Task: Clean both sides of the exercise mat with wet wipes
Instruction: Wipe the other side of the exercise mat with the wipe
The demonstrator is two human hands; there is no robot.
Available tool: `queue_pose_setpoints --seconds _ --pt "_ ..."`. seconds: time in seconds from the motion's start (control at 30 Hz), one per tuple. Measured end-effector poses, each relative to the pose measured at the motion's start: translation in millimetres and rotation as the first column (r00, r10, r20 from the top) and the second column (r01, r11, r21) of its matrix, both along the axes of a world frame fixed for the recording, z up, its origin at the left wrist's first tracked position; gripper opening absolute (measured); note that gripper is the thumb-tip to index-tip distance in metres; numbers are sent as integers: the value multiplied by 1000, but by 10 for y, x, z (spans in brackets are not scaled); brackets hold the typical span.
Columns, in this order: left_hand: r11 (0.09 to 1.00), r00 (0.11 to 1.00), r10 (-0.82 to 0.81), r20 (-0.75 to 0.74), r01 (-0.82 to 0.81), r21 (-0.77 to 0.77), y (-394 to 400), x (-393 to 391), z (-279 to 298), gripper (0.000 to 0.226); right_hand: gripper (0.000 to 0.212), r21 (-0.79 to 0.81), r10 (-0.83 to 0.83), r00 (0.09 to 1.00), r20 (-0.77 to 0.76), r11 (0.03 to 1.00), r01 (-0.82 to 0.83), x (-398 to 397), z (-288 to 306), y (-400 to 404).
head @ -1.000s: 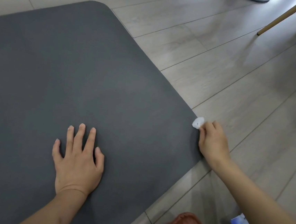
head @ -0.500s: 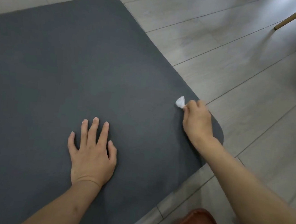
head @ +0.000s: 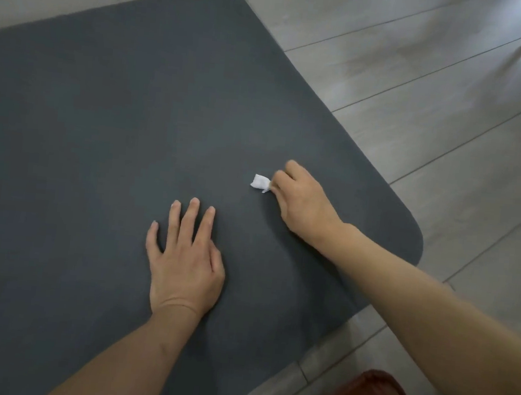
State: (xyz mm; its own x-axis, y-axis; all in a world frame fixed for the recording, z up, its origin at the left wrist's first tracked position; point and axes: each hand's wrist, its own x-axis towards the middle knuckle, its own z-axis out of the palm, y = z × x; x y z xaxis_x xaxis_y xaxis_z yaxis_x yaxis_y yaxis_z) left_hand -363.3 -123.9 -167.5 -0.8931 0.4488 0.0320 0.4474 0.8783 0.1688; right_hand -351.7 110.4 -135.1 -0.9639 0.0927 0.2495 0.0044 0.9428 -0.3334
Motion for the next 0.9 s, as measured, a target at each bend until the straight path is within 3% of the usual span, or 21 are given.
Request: queue_pose_setpoints --seconds 0.07,0.13,0.2,0.27,0.33,0.43,0.57,0.63,0.7,0.77,0.8,0.83,0.9 --pt "1000 1000 9 13 -9 0 -4 -4 -2 63 16 -25 193 977 86 981 -192 528 29 -132" --pt "1000 1000 11 7 -11 -7 8 10 -4 63 10 -58 416 889 191 909 -413 1118 82 -248" --pt "1000 1000 17 10 -17 -15 12 10 -10 63 9 -34 521 828 209 850 -526 1243 79 -224" --pt "999 999 39 22 -39 10 9 3 1 64 7 51 504 848 167 854 -517 782 43 -148" --pt "998 998 53 25 -54 34 2 -18 -1 65 9 127 382 923 51 914 -386 62 -7 -125" --pt "998 998 45 38 -46 44 -9 -18 9 67 13 94 216 976 23 972 -217 -528 -1 -155" --pt "999 998 37 47 -38 9 -3 -22 12 65 10 -19 392 912 125 920 -393 541 59 -316" --pt "999 998 38 54 -37 -13 11 -13 25 65 5 -130 564 787 249 825 -550 1266 164 -478" --pt "999 997 45 56 -44 -18 13 -13 27 65 4 -88 622 722 302 773 -629 1438 171 -400" --pt "999 998 42 53 -41 -18 8 -5 28 65 10 62 443 873 206 884 -463 1134 109 -62" --pt "999 998 41 49 -40 -19 4 -5 29 65 14 123 238 964 123 960 -252 934 66 194" --pt "999 998 38 47 -37 -22 6 -9 31 65 14 151 -18 997 69 989 7 770 73 468" --pt "999 998 35 47 -34 -26 17 -11 30 66 16 89 -437 899 35 897 433 664 36 778"
